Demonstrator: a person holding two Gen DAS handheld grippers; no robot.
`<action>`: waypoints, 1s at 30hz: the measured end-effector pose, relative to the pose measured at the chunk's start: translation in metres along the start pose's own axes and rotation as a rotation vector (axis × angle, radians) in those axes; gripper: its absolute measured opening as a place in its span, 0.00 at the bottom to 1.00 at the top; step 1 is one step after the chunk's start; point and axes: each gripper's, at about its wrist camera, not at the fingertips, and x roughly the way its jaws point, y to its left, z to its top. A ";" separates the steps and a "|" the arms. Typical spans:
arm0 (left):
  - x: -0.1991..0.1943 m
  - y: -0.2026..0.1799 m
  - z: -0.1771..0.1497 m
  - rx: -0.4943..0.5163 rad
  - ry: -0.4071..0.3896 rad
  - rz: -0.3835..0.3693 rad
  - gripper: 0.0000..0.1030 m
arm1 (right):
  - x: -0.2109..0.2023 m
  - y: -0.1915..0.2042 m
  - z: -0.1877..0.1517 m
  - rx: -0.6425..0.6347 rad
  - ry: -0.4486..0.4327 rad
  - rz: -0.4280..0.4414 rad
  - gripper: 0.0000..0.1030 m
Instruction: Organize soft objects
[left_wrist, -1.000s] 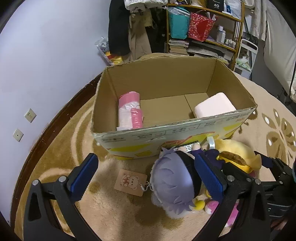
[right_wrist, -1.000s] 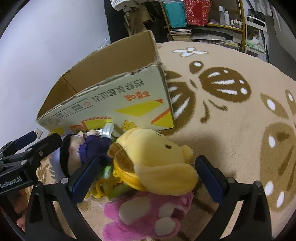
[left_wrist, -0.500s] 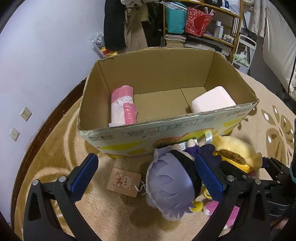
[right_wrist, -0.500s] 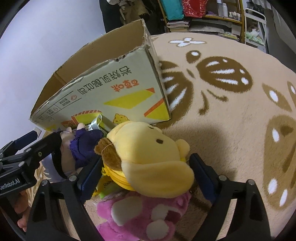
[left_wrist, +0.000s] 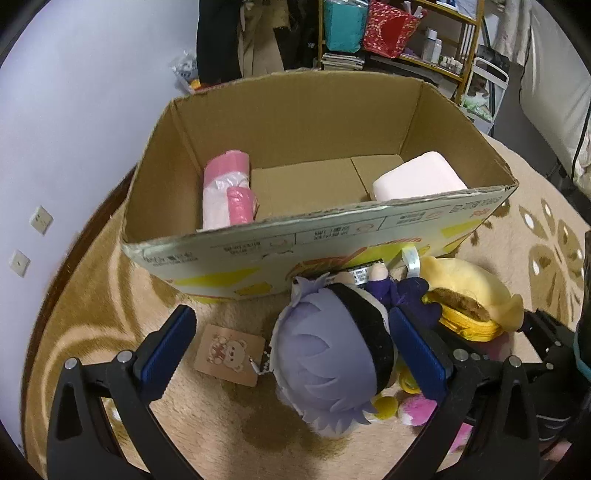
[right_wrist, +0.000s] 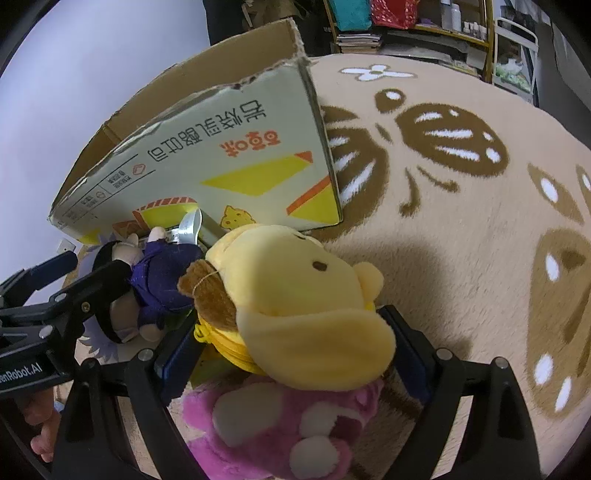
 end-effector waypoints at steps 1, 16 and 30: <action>0.001 0.002 0.000 -0.014 0.007 -0.012 1.00 | 0.000 -0.001 0.000 0.002 0.001 0.001 0.92; 0.001 0.004 -0.003 -0.073 0.046 -0.183 0.53 | 0.003 -0.005 -0.001 0.012 0.008 0.013 0.92; -0.026 0.006 -0.006 -0.034 -0.043 -0.029 0.49 | -0.010 -0.004 0.004 0.039 -0.063 0.073 0.84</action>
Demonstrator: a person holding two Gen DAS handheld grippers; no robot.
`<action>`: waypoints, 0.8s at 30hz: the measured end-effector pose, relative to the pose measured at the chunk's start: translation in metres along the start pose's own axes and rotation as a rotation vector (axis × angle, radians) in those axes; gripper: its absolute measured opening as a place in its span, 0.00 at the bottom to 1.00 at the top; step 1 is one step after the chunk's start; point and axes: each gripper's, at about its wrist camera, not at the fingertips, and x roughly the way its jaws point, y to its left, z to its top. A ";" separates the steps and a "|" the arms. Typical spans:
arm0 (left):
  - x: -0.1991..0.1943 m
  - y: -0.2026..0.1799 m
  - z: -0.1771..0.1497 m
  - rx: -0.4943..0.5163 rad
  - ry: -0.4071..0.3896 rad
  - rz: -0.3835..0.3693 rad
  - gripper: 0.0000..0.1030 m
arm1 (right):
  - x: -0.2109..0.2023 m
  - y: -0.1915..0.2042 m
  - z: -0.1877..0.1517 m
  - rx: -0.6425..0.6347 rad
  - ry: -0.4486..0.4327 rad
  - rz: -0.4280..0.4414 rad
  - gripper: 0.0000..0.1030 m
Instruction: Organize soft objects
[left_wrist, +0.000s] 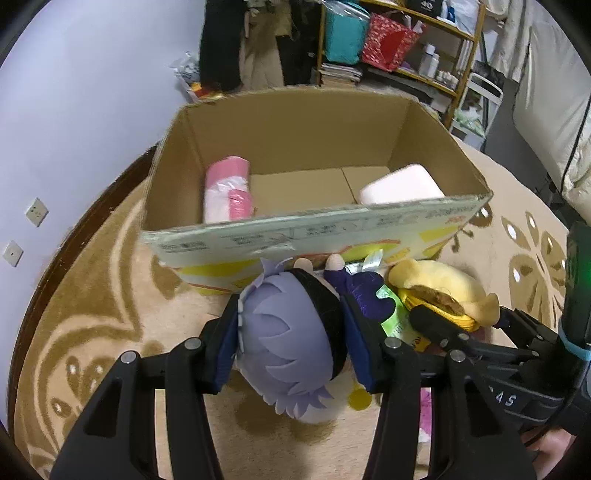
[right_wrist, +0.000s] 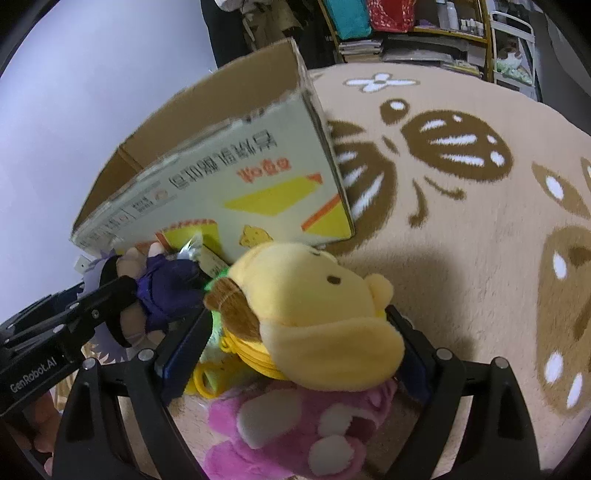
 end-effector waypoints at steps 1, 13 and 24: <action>-0.003 0.002 0.000 -0.005 -0.009 0.012 0.49 | -0.001 0.001 0.000 -0.005 -0.007 -0.002 0.79; -0.022 0.020 -0.003 -0.044 -0.059 0.060 0.49 | -0.025 0.016 0.001 -0.067 -0.085 -0.001 0.76; -0.043 0.027 -0.008 -0.054 -0.109 0.111 0.49 | -0.052 0.023 0.002 -0.086 -0.154 0.007 0.76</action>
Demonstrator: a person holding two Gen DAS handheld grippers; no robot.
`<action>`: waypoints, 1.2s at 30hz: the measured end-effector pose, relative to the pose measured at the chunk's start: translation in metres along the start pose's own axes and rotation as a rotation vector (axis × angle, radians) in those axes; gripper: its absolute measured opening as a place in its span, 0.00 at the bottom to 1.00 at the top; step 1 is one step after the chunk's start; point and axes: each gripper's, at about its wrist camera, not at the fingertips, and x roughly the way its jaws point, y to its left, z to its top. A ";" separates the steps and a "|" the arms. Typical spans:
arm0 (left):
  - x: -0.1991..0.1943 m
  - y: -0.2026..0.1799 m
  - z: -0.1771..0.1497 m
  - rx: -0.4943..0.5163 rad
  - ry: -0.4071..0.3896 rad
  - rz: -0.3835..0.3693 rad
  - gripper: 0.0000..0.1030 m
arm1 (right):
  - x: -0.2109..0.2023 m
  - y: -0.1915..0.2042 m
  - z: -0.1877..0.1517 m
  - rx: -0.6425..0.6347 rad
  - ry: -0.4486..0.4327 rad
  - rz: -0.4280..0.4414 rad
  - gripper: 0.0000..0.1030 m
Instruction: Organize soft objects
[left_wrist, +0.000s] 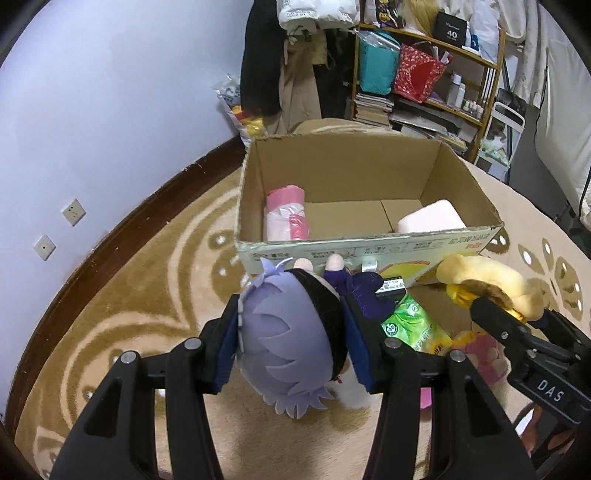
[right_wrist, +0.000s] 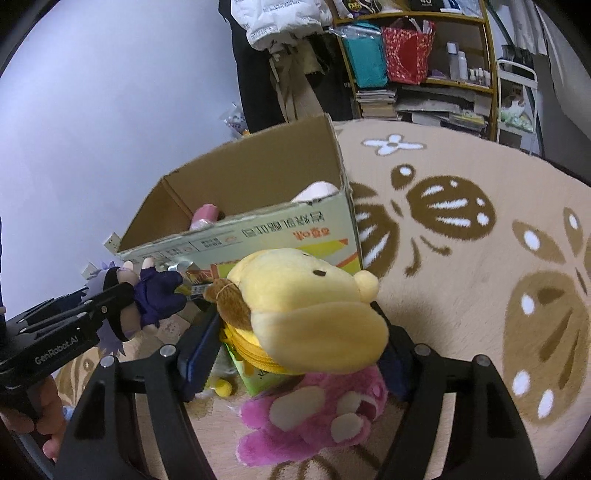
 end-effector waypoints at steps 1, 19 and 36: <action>-0.002 0.001 0.000 -0.003 -0.004 0.001 0.49 | -0.002 0.001 0.000 -0.001 -0.005 0.001 0.76; -0.049 0.007 0.009 0.011 -0.172 0.077 0.49 | -0.038 0.008 0.013 -0.018 -0.107 0.028 0.76; -0.065 0.027 0.041 -0.062 -0.296 0.077 0.49 | -0.054 0.008 0.028 -0.006 -0.210 0.055 0.76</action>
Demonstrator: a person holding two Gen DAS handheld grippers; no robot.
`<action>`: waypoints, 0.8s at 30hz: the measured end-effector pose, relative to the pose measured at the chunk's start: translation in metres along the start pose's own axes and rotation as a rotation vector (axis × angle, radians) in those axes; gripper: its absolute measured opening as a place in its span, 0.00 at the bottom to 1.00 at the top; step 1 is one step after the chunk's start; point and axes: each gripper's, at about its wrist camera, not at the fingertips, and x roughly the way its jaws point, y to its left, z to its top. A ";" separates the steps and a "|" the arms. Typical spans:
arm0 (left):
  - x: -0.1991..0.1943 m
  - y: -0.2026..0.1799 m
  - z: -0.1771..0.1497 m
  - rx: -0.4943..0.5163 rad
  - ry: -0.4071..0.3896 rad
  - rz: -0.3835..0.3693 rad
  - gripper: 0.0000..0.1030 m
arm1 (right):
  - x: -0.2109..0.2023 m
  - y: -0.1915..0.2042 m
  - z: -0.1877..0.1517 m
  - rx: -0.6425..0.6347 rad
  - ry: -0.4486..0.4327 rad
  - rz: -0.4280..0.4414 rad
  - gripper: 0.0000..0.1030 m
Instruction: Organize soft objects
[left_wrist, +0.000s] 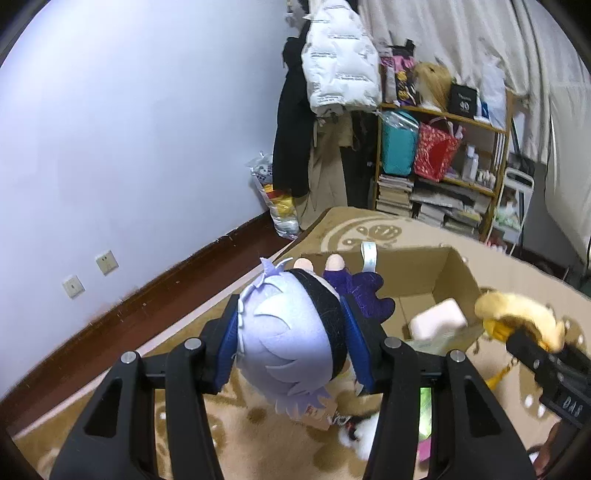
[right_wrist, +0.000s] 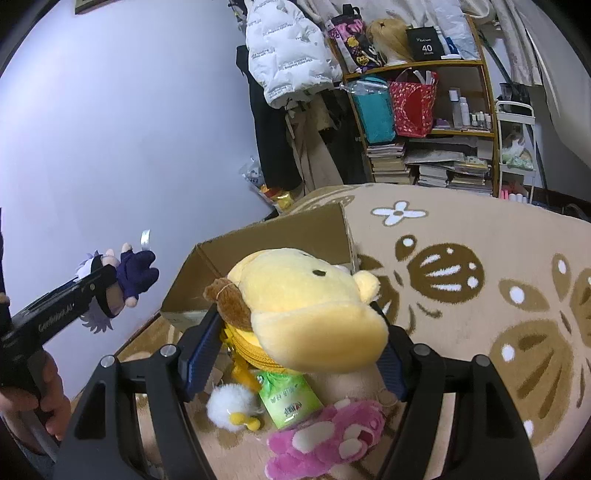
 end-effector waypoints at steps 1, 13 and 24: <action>0.003 0.002 0.003 -0.010 0.003 -0.004 0.49 | -0.001 0.000 0.001 0.000 -0.008 -0.006 0.76; 0.023 0.000 0.026 -0.009 -0.040 -0.025 0.49 | 0.006 0.005 0.024 -0.049 -0.079 0.008 0.76; 0.041 -0.017 0.040 0.073 -0.069 -0.012 0.50 | 0.034 0.026 0.047 -0.174 -0.070 0.007 0.76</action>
